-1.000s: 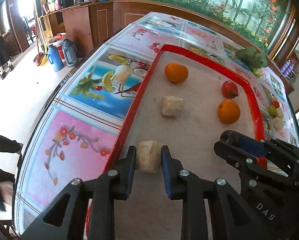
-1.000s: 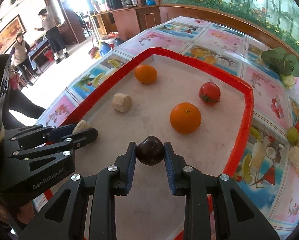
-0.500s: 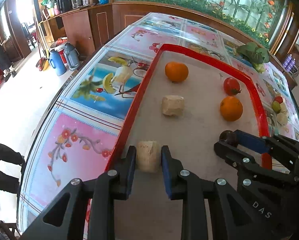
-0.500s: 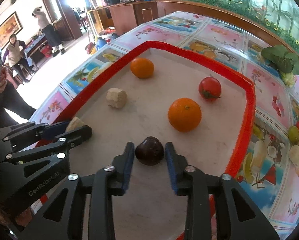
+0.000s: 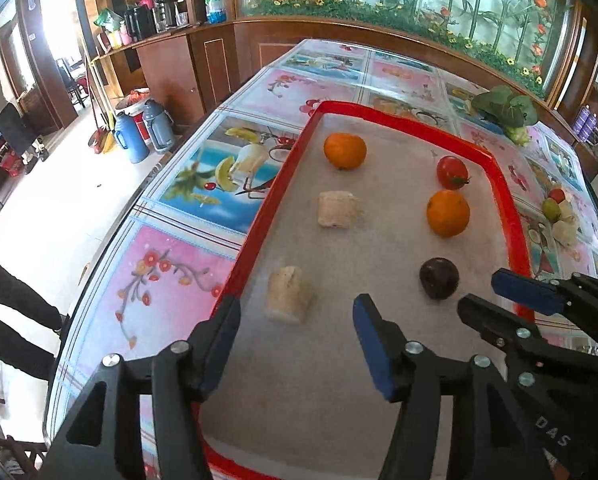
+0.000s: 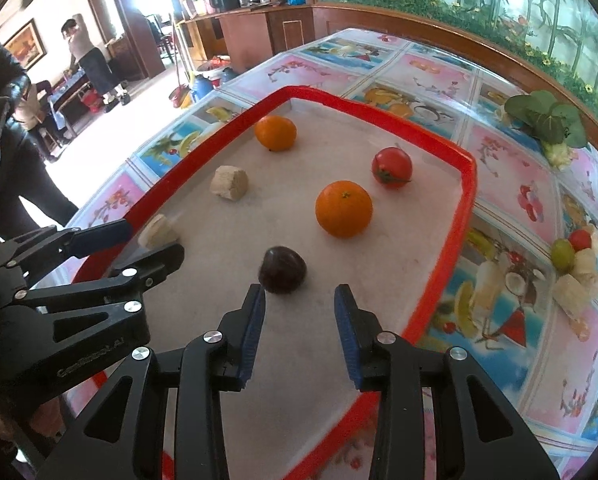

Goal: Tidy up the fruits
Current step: 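Carry the plum and pale cube into the red-rimmed tray and open both tools, then move the right tool to the pile and grasp a large pale cube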

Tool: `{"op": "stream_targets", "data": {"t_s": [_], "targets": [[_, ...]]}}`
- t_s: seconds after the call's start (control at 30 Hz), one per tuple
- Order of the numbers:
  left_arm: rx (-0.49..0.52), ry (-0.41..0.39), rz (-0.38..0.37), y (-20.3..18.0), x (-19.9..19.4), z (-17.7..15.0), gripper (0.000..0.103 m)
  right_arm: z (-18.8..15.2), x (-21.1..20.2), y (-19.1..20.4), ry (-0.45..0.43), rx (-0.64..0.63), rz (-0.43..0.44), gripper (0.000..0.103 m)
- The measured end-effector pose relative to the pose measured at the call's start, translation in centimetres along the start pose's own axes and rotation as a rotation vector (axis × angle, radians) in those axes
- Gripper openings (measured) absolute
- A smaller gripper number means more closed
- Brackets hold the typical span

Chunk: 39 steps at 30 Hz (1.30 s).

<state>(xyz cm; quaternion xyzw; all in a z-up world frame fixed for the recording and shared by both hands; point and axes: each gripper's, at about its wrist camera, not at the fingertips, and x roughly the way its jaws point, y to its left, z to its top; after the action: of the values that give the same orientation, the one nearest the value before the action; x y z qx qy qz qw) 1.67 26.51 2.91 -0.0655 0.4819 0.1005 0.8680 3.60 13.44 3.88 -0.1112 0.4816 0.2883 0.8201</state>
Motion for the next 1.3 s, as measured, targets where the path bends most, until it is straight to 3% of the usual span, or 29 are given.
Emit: {"op": "stream_targets", "data": {"t_s": [0.3, 0.53, 0.87, 1.07, 1.3], "targets": [[0.001, -0.028, -0.008, -2.3, -2.6, -1.1, 0.066, -2.4, -3.9, -1.3, -0.037, 0.008, 0.023, 0.035], [0.065, -0.054, -0.051, -7.3, -4.9, -2.2, 0.074, -5.4, -6.8, -3.6, -0.058, 0.034, 0.041, 0.037], [0.181, -0.024, -0.137, -15.4, -5.9, -3.2, 0.075, -9.8, -7.6, -12.9, -0.034, 0.204, -0.009, 0.038], [0.211, 0.002, -0.141, -17.7, -5.6, -3.7, 0.075, -8.9, -7.0, -19.6, -0.057, 0.309, -0.069, 0.038], [0.182, 0.030, -0.130, -17.5, -5.3, -3.9, 0.075, -5.3, -4.1, -21.9, -0.065, 0.358, -0.040, 0.040]]}}
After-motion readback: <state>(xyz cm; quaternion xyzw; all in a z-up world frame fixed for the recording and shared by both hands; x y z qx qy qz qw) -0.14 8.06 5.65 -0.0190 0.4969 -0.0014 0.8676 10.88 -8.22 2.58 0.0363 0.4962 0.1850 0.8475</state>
